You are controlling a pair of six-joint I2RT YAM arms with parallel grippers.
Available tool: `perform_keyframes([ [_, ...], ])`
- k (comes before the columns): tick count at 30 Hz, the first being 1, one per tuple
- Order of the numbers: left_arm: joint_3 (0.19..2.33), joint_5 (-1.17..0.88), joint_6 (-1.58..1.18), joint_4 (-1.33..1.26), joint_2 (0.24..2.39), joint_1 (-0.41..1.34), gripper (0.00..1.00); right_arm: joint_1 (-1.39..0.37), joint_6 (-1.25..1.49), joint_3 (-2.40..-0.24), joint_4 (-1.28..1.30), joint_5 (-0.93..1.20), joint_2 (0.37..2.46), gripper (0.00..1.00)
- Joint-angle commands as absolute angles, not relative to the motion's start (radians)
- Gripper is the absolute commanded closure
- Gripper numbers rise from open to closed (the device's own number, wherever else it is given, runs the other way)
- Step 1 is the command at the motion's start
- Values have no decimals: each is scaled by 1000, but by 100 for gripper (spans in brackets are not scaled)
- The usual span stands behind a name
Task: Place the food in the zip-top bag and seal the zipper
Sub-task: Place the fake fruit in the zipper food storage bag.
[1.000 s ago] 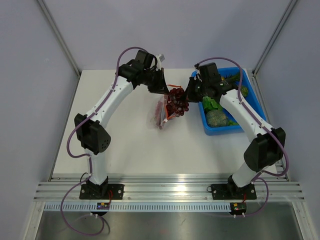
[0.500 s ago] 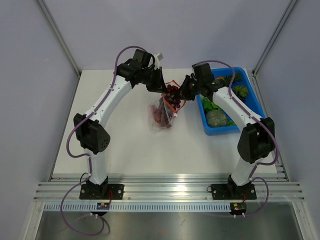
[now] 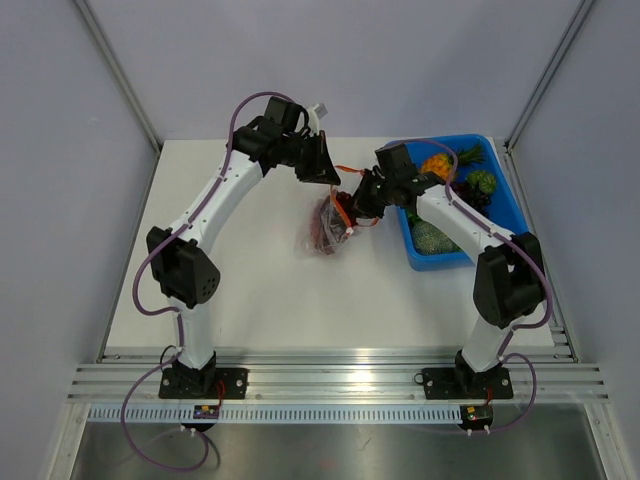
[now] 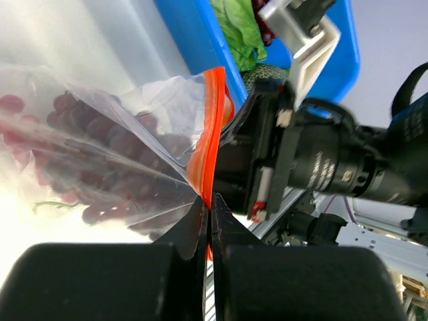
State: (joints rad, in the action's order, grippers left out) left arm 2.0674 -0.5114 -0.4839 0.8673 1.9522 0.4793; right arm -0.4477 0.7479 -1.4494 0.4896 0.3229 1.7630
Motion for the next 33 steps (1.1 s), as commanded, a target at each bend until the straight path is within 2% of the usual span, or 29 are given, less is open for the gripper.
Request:
perform_keyframes([
  [1,2062,-597,-517,765,1908,479,100,-495,739,-1482,423,319,1735,100],
  [10,2043,-600,-509,767,1887,477,100,-555,759,-1531,380,319,1787,98],
  [13,2043,-604,-511,767,1882,476,100,-557,719,-1555,439,292,1804,72],
  [15,2039,-601,-508,770,1872,476,100,-555,703,-1546,448,261,1766,64],
  [19,2023,-604,-511,759,1856,474,100,-554,643,-1584,526,151,1717,59],
  [21,2019,-603,-508,761,1847,472,100,-554,612,-1600,572,117,1691,50],
  [24,1999,-600,-505,753,1835,472,100,-551,584,-1614,615,63,1655,41],
  [30,1959,-598,-499,747,1812,465,100,-540,549,-1589,660,-32,1583,39],
  [33,1956,-597,-494,752,1809,463,100,-526,538,-1565,678,-83,1556,32],
])
